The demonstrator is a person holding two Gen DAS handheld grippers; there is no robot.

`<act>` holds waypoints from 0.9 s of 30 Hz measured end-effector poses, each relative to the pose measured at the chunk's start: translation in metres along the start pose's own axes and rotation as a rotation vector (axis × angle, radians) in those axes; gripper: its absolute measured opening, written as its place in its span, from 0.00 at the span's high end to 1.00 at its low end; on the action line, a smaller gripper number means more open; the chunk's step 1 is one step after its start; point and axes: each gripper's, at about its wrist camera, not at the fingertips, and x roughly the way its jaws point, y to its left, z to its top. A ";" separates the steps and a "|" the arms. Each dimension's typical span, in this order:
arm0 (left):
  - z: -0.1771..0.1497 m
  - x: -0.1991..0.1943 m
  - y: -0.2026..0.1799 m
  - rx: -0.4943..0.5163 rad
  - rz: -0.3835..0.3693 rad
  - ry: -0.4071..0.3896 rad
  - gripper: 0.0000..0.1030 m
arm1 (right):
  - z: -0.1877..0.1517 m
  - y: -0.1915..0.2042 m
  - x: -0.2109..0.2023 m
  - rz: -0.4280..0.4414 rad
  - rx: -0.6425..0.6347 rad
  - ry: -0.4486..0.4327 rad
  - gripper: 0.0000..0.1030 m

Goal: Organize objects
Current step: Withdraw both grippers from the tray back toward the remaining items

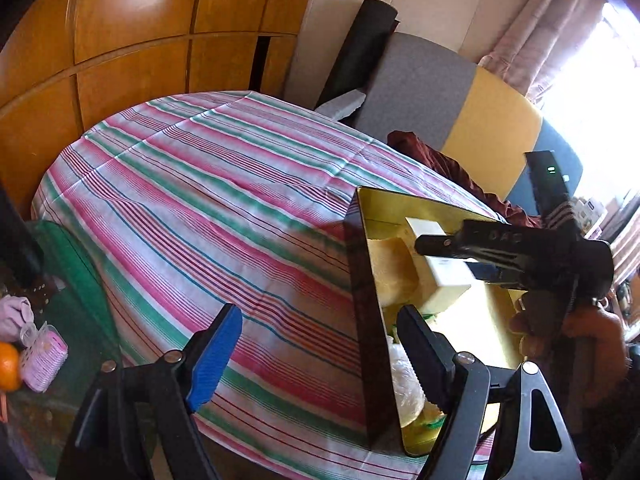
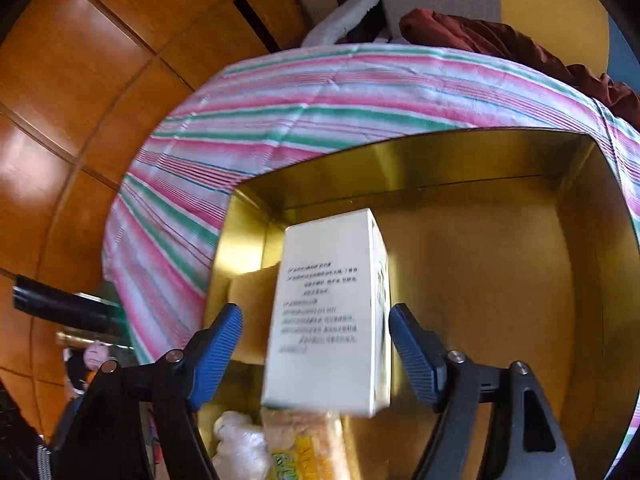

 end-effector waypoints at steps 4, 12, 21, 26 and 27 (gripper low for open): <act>-0.002 -0.006 -0.012 0.022 -0.002 -0.013 0.21 | -0.013 -0.006 -0.023 -0.004 -0.012 -0.036 0.22; -0.013 -0.017 -0.042 0.062 -0.023 -0.015 0.19 | -0.057 -0.022 -0.078 -0.105 -0.089 -0.112 0.21; -0.030 -0.030 -0.084 0.131 -0.030 -0.046 0.16 | -0.104 -0.044 -0.130 -0.242 -0.205 -0.184 0.19; -0.039 -0.034 -0.109 0.192 -0.053 -0.043 0.16 | -0.117 -0.076 -0.159 -0.262 -0.138 -0.222 0.18; -0.041 -0.034 -0.114 0.204 -0.057 -0.041 0.16 | -0.119 -0.083 -0.165 -0.267 -0.119 -0.231 0.18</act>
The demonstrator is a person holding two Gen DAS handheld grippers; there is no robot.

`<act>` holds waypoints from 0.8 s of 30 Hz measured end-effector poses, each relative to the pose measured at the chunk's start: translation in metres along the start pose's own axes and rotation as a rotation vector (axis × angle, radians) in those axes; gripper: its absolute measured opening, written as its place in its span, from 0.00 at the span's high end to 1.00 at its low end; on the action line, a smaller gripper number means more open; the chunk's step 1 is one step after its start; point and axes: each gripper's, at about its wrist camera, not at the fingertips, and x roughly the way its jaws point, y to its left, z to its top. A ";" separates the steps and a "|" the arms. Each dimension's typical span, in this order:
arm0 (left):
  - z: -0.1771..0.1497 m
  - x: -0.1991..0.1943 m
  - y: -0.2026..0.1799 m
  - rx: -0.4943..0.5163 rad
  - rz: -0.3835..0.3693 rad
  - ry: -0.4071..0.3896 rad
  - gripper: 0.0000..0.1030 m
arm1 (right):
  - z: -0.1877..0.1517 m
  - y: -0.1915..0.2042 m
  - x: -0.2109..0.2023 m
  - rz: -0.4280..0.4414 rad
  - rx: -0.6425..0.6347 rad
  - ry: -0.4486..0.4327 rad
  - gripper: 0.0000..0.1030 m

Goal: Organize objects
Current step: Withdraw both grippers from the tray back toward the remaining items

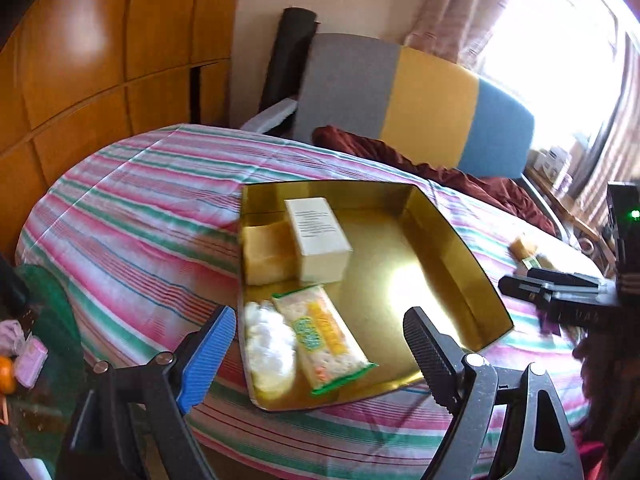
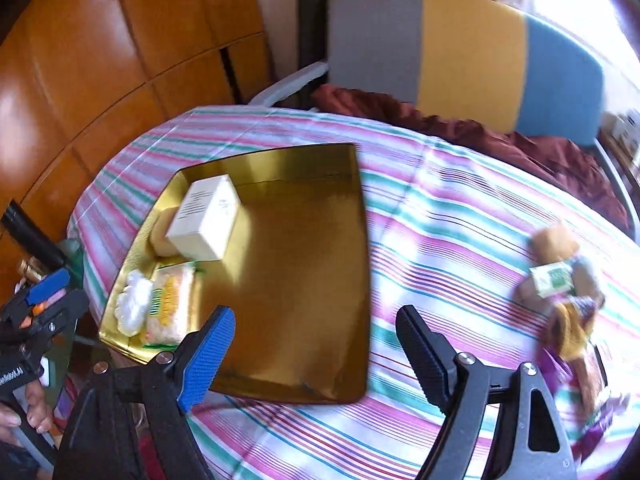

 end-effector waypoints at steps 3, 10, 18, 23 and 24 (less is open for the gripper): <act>-0.003 -0.002 -0.016 0.046 -0.012 -0.001 0.16 | -0.006 -0.028 -0.013 -0.027 0.055 -0.016 0.18; -0.008 0.000 -0.051 0.136 -0.064 0.017 0.16 | -0.021 -0.108 -0.049 -0.131 0.201 -0.053 0.18; -0.015 0.004 -0.102 0.224 -0.181 0.056 0.16 | -0.062 -0.241 -0.103 -0.275 0.552 -0.127 0.18; -0.024 0.009 -0.140 0.287 -0.241 0.083 0.16 | -0.108 -0.310 -0.125 -0.311 0.817 -0.223 0.17; -0.027 0.011 -0.148 0.303 -0.250 0.093 0.16 | -0.120 -0.318 -0.124 -0.328 0.851 -0.236 0.17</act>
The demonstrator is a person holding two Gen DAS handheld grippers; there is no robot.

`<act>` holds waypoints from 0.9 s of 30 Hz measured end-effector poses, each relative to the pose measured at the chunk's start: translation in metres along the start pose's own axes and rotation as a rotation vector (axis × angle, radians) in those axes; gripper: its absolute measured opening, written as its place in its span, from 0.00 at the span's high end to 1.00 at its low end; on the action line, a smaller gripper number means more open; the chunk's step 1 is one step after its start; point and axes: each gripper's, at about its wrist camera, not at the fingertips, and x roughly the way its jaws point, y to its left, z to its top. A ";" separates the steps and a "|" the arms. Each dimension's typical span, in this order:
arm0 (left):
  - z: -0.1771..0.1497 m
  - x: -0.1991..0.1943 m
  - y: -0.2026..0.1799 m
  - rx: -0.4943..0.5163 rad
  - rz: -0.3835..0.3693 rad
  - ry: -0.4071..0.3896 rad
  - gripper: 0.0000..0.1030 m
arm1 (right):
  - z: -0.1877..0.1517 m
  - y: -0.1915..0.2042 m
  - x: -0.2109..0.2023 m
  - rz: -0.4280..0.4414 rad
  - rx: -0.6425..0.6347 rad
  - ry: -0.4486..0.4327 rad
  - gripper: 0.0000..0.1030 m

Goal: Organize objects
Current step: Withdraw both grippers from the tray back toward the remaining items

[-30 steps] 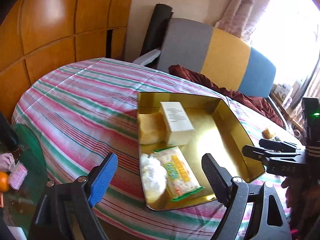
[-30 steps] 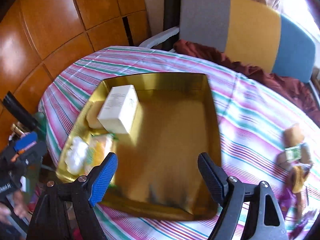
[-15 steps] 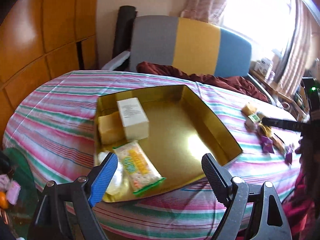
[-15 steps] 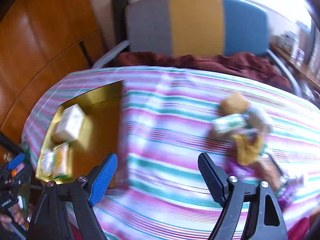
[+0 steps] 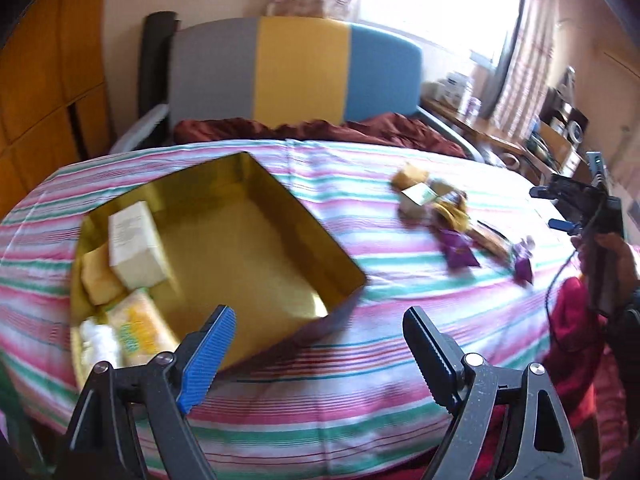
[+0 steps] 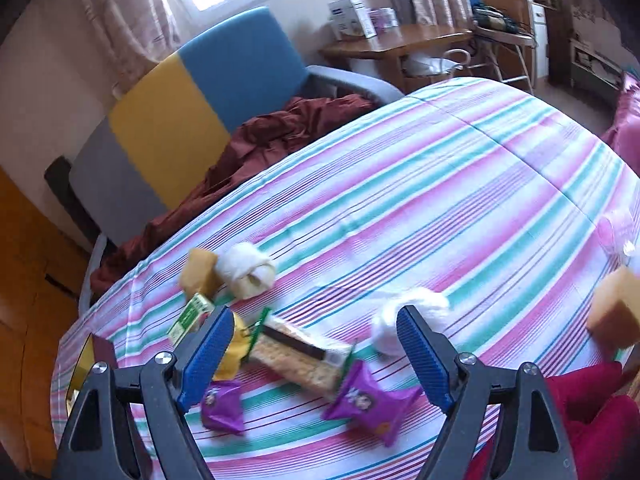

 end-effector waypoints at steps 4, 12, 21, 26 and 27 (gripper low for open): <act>-0.004 0.019 -0.027 0.046 -0.024 0.052 0.18 | -0.001 -0.046 -0.001 0.106 0.250 -0.010 0.15; -0.009 0.046 -0.066 0.112 -0.078 0.113 0.23 | 0.000 -0.056 0.001 0.159 0.294 0.021 0.15; 0.014 0.085 -0.099 0.118 -0.129 0.165 0.32 | -0.002 -0.051 0.008 0.148 0.268 0.062 0.15; 0.037 0.112 -0.132 0.154 -0.174 0.161 0.33 | -0.002 -0.050 0.011 0.165 0.259 0.081 0.15; 0.042 0.118 -0.139 0.162 -0.180 0.162 0.33 | -0.002 -0.050 0.011 0.170 0.260 0.083 0.15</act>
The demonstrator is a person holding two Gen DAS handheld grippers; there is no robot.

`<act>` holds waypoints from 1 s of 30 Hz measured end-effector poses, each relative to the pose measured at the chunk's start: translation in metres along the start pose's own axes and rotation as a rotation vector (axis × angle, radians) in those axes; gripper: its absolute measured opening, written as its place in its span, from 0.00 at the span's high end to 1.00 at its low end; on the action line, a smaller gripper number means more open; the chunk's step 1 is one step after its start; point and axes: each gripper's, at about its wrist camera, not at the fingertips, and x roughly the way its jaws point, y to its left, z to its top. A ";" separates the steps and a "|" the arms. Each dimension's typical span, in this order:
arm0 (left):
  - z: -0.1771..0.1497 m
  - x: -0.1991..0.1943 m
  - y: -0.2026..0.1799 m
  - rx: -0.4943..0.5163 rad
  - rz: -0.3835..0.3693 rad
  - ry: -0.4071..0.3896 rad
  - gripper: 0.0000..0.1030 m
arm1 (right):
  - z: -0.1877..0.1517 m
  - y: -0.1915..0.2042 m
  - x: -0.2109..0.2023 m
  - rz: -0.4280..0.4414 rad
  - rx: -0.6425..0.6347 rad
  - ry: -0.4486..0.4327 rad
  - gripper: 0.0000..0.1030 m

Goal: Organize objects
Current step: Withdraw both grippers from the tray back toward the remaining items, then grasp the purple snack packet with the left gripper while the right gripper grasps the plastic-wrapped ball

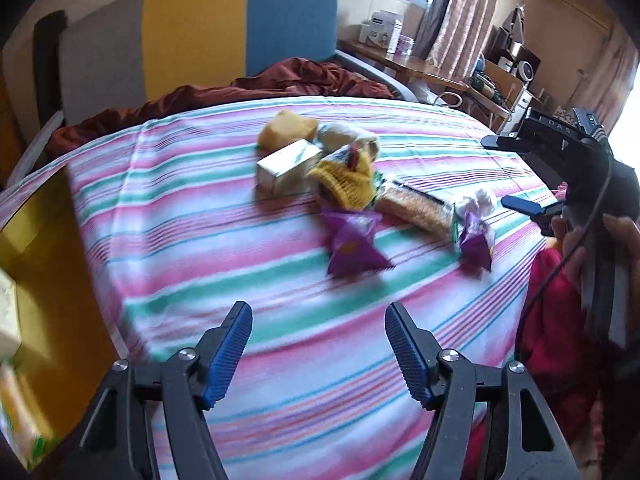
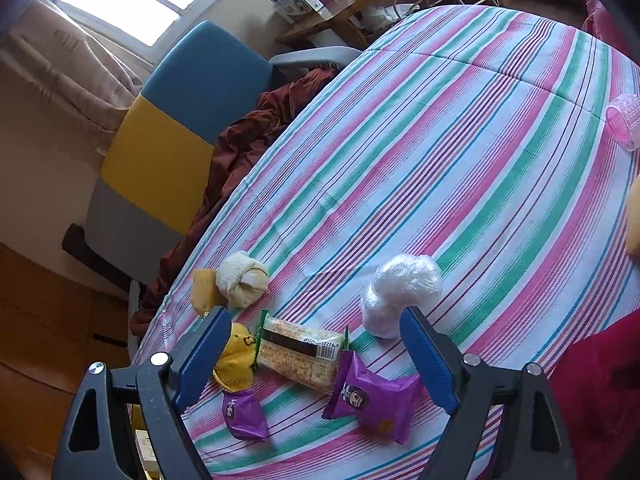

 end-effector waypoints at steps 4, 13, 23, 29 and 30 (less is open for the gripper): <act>0.030 0.034 -0.019 0.043 -0.011 0.011 0.31 | 0.000 -0.001 0.001 0.029 0.011 0.014 0.15; 0.048 0.101 -0.018 0.056 0.027 0.083 0.64 | 0.002 -0.011 -0.004 0.078 0.082 -0.002 0.15; 0.016 0.069 -0.005 0.028 -0.004 0.011 0.65 | 0.009 -0.027 0.000 -0.040 0.191 -0.029 0.15; -0.014 0.050 0.000 0.058 0.008 -0.021 0.65 | 0.017 -0.028 0.026 -0.228 0.187 0.054 0.16; -0.017 0.048 0.001 0.063 0.004 -0.025 0.65 | 0.019 -0.028 0.034 -0.235 0.183 0.074 0.22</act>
